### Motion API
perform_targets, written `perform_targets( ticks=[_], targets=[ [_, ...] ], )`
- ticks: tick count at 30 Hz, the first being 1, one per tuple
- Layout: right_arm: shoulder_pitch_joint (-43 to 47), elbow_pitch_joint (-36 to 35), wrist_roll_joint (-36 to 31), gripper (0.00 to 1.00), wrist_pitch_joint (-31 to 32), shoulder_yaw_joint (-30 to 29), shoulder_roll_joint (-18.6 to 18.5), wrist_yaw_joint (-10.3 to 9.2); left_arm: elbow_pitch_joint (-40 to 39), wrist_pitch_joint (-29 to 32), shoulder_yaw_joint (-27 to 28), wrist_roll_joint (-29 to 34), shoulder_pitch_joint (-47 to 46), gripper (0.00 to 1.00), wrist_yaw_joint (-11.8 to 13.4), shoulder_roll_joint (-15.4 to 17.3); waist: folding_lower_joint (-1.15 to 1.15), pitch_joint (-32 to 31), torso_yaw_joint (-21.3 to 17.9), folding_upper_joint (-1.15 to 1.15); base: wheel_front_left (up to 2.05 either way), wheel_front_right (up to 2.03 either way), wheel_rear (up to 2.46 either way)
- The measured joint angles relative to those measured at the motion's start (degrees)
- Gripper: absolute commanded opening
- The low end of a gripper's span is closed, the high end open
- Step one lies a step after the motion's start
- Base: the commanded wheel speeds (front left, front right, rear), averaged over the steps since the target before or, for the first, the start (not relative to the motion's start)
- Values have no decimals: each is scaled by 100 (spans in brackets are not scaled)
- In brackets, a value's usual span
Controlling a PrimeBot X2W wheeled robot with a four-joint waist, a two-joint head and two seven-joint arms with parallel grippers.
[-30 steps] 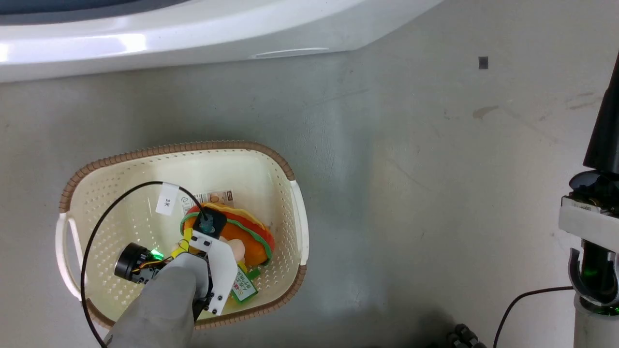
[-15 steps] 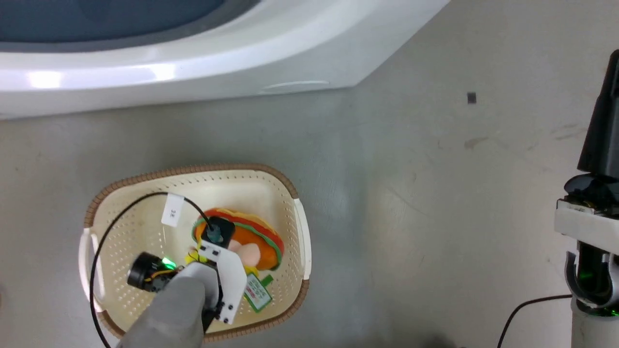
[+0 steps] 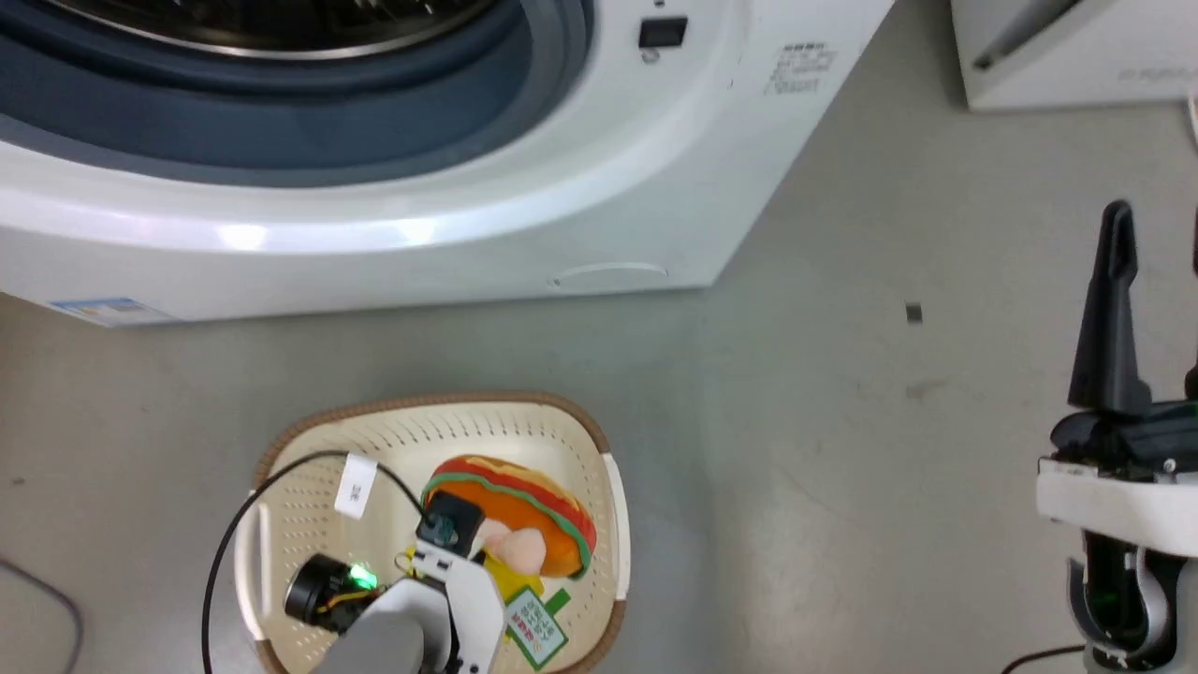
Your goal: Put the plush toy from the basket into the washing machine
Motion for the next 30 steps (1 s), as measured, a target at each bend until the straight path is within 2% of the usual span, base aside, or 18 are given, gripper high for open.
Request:
perform_targets(
  ticks=[9, 16, 23, 30],
  targets=[
    [430, 51, -46, 100, 0, 20, 0, 0, -57, -597, -15, -204, 413, 0, 5, -81, 0, -843, 241, 0, 0, 0, 0],
    [759, 96, -51, 100, 0, -1, 0, 0, -527, -721, -14, -293, 636, 0, 34, -94, -1, -1388, 416, 0, 0, 0, 0],
    [979, 141, -48, 100, 0, -35, 0, 0, -1680, -761, 123, -256, 852, 0, 237, -43, -1, -1768, 573, 0, 0, 0, 0],
    [1044, 143, -37, 100, 0, -63, 0, 0, -2983, -761, 486, -83, 1152, 0, 568, 212, -1, -1972, 684, 0, 0, 0, 0]
  ],
)
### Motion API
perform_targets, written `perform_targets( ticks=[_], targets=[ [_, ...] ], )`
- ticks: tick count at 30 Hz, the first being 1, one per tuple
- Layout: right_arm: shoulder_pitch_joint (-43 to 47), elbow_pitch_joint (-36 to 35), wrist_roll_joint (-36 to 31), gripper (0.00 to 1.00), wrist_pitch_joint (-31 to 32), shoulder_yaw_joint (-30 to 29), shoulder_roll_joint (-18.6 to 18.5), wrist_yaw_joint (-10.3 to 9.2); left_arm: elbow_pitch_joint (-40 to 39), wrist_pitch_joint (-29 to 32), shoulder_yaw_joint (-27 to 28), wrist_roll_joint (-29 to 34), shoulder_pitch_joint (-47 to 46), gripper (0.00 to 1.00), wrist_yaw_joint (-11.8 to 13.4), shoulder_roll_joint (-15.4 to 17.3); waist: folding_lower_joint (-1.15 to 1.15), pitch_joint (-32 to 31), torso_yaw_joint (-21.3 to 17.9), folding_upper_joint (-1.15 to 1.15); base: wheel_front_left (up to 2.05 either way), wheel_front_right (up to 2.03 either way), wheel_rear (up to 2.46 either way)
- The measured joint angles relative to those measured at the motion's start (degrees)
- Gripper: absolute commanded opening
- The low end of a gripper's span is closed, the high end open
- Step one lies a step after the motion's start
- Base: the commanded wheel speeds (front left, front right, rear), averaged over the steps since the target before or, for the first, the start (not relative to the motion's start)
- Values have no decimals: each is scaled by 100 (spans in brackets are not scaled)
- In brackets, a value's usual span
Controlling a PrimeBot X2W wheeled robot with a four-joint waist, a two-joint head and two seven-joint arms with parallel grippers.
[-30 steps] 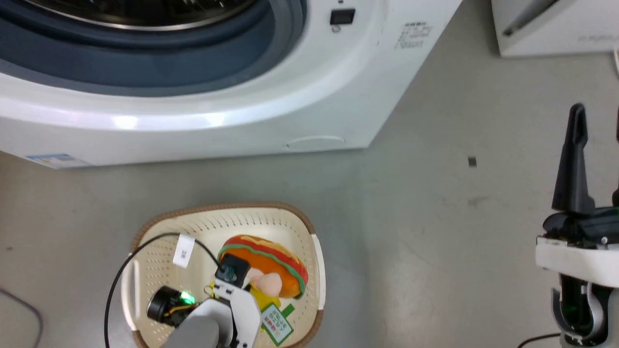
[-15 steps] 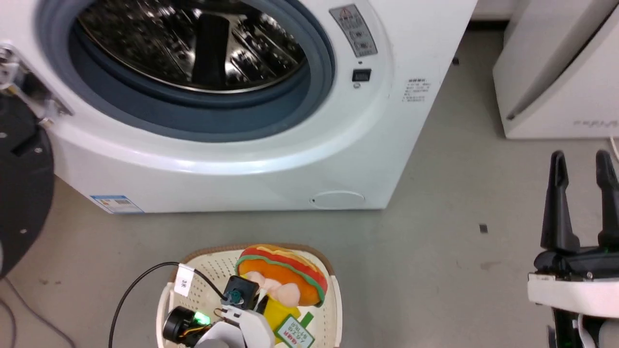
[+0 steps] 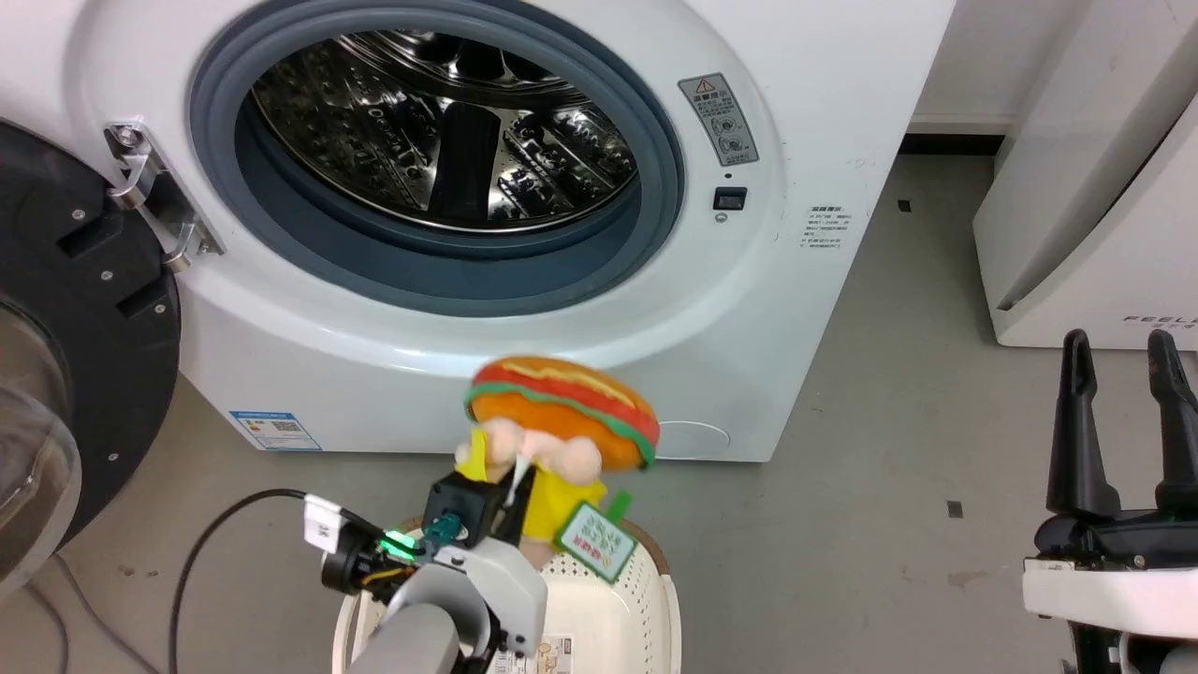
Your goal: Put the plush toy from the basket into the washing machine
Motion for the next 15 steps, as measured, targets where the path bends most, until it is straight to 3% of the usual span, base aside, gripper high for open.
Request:
perform_targets(
  ticks=[11, 15],
  targets=[
    [-23, -8, 42, 100, 0, -1, 0, 0, -1450, 0, 823, 388, 104, 0, 533, 169, 1, 187, -48, 0, 0, 0, 0],
    [-74, -13, 41, 100, 0, 9, 0, 0, -1696, 0, 1150, 505, 86, 0, 609, 155, 0, 334, -112, 0, 0, 0, 0]
  ],
)
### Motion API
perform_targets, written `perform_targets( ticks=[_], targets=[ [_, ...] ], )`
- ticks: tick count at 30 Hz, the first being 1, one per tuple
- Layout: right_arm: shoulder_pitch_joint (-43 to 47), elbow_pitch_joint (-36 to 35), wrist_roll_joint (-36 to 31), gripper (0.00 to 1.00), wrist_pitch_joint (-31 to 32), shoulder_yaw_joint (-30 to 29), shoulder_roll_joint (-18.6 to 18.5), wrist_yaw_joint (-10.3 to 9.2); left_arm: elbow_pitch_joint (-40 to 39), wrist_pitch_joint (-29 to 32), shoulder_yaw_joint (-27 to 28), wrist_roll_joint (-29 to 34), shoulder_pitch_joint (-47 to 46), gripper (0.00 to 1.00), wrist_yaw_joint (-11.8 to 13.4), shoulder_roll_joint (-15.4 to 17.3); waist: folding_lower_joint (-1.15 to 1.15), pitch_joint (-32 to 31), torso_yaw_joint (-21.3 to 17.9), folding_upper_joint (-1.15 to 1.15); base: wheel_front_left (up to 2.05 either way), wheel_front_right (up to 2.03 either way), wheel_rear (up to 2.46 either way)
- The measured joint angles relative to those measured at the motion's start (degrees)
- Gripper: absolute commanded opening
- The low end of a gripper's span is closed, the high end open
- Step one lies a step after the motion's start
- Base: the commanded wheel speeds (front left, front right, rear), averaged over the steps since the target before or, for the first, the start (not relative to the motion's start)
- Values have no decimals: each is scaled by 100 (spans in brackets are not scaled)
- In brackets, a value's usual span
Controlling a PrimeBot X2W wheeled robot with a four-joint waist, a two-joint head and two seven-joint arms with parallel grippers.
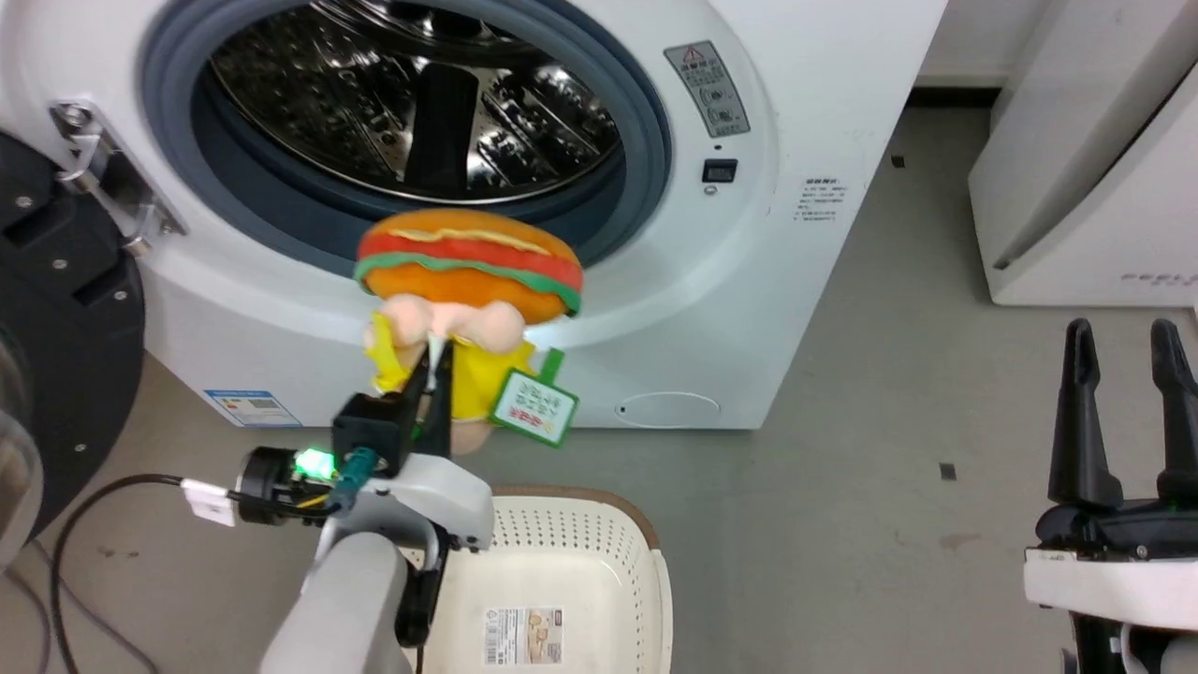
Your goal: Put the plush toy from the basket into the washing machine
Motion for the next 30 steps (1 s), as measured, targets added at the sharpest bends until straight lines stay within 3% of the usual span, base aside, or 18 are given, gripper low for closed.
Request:
perform_targets(
  ticks=[13, 30],
  targets=[
    [-492, -52, 0, 100, 0, 59, 0, 0, 292, 0, 900, 208, -1107, 0, -71, 42, 1, 710, -332, 0, 0, 0, 0],
    [-1132, -165, 213, 100, 0, 142, 0, 0, 1169, 0, 1664, 446, -3003, 0, -132, 633, 2, 1992, -1045, 0, 0, 0, 0]
  ],
)
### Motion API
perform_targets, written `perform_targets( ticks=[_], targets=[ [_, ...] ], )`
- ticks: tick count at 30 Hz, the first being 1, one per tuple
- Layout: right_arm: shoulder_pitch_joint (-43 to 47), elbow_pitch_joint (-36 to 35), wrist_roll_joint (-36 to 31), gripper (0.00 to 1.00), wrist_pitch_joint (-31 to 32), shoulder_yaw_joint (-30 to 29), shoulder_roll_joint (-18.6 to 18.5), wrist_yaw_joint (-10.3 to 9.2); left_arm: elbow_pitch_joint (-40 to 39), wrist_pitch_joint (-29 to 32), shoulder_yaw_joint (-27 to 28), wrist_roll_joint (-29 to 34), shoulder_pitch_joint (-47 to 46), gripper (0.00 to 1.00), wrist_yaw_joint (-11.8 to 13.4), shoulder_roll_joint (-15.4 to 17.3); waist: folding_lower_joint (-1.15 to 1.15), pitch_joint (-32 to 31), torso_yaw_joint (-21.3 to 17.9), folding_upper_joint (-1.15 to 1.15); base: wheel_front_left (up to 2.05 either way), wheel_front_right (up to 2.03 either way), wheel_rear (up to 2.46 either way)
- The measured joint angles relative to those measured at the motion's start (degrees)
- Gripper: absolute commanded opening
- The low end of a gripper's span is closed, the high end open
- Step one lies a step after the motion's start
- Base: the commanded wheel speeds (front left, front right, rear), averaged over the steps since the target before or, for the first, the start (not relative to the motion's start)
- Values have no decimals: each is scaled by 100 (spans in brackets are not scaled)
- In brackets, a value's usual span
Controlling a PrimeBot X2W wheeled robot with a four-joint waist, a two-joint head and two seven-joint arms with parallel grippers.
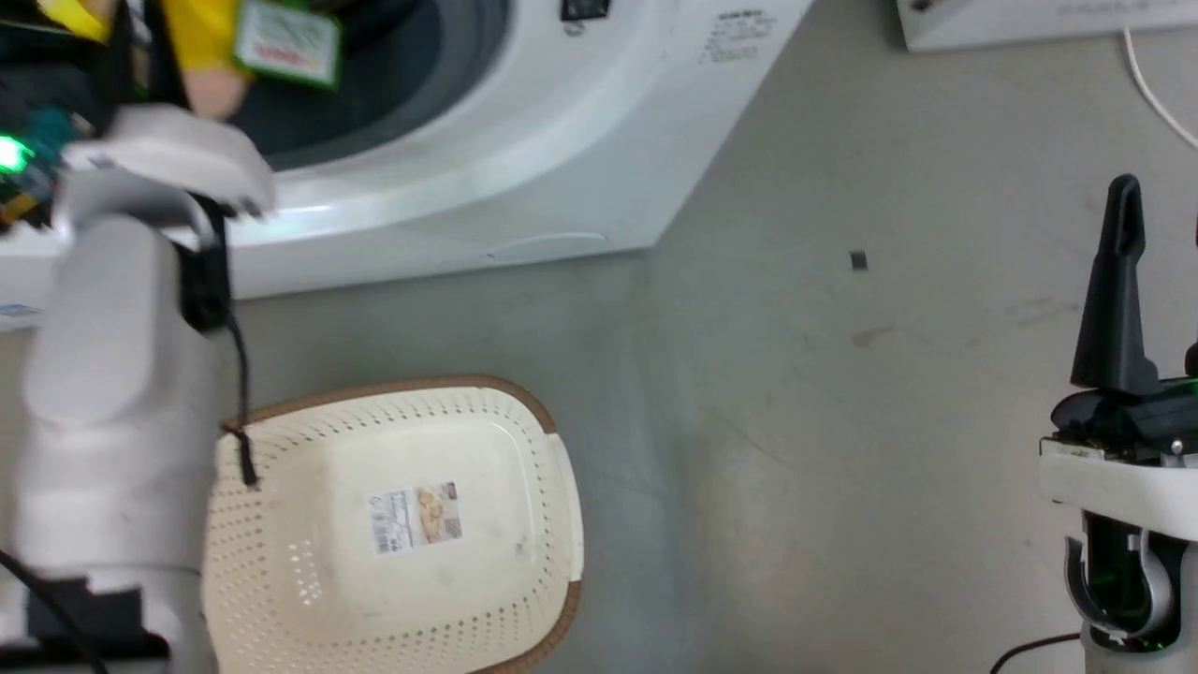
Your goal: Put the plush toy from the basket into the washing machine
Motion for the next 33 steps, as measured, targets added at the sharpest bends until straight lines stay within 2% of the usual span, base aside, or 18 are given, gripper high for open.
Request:
perform_targets(
  ticks=[9, 15, 22, 23, 24, 25, 33],
  targets=[
    [-148, -44, 58, 100, 0, 18, 0, 0, 550, 0, 30, 124, -944, 0, -88, 264, 0, 517, -336, 0, 0, 0, 0],
    [-206, -71, 99, 100, 0, 146, 0, 0, 936, 1, 125, 155, -1523, 0, -85, 634, 0, 701, -512, 0, 0, 0, 0],
    [-208, -78, 99, 100, 1, 166, 0, 0, 1361, 0, 174, 137, -2043, 0, -157, 824, 0, 871, -625, 0, 0, 0, 0],
    [-208, -78, 99, 100, 0, 172, 0, 1, 1423, 0, 170, 138, -2082, 40, -181, 849, 0, 884, -638, 0, 0, 0, 0],
    [-208, -79, 99, 100, 0, 178, 0, 0, 1464, 1, 165, 141, -2125, 93, -181, 868, 0, 898, -647, 0, 0, 0, 0],
    [-208, -80, 99, 100, 0, 179, 0, 0, 1448, 0, 174, 144, -2164, 100, -170, 880, 0, 915, -652, 0, 0, 0, 0],
    [-240, -80, 97, 100, 0, 223, 0, 0, 1552, -2, 116, 154, -2277, 100, -180, 877, 0, 945, -628, 0, 0, 0, 0]
  ],
)
